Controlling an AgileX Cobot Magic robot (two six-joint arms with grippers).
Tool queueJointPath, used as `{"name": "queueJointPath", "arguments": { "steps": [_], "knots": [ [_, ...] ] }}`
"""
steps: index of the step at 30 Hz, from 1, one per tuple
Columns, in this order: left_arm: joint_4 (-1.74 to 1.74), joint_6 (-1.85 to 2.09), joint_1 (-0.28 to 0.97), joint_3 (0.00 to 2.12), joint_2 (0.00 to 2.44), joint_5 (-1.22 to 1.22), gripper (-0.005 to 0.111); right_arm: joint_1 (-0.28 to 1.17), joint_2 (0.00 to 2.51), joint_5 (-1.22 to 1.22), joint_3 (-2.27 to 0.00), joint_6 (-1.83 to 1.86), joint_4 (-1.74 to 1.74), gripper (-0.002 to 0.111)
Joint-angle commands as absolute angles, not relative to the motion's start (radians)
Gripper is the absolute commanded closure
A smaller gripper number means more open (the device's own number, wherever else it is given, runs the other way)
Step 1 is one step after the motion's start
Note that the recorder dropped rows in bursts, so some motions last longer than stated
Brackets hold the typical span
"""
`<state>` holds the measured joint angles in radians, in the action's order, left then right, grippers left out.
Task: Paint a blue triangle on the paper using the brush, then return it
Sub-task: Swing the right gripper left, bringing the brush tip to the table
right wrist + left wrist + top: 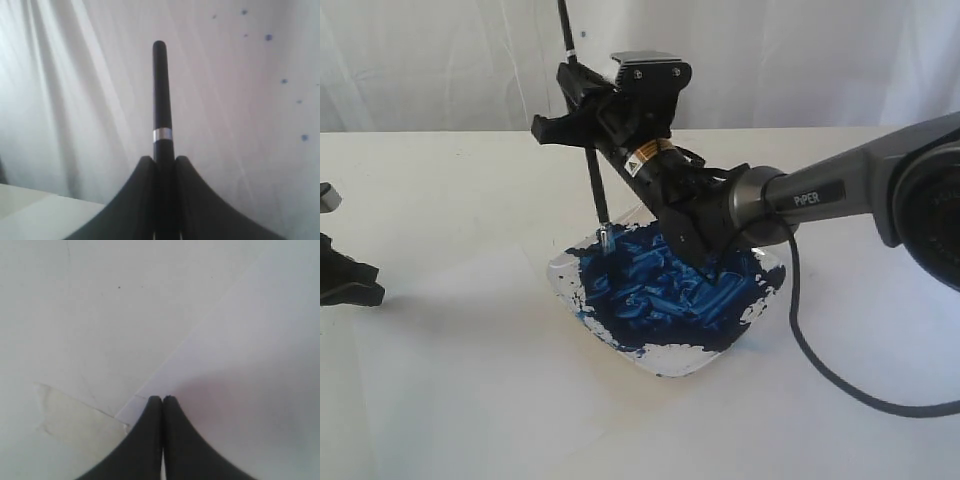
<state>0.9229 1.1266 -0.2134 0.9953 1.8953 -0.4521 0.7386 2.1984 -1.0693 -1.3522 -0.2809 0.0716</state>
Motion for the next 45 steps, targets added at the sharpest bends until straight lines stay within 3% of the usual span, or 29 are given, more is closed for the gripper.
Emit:
{"name": "queueJointPath", "arguments": {
  "steps": [1, 9, 19, 36, 45],
  "knots": [
    [0.941, 1.121, -0.217, 0.990, 1.898, -0.464, 0.107, 0.748, 2.186, -1.083, -1.394, -0.530, 0.250, 0.108],
    [0.949, 1.121, -0.217, 0.990, 1.898, -0.464, 0.107, 0.837, 2.290, -1.055, -1.557, -0.699, 0.265, 0.108],
    [0.949, 1.123, -0.217, 0.990, 1.898, -0.425, 0.107, 0.842, 2.530, -1.107, -1.841, -1.104, 0.386, 0.108],
    [0.919, 1.125, -0.217, 0.990, 1.898, -0.442, 0.107, 0.913, 2.697, -1.118, -2.083, -1.175, 0.314, 0.108],
    [0.907, 1.125, -0.217, 0.990, 1.898, -0.445, 0.107, 0.946, 2.714, -1.114, -2.097, -1.173, 0.328, 0.108]
  ]
}}
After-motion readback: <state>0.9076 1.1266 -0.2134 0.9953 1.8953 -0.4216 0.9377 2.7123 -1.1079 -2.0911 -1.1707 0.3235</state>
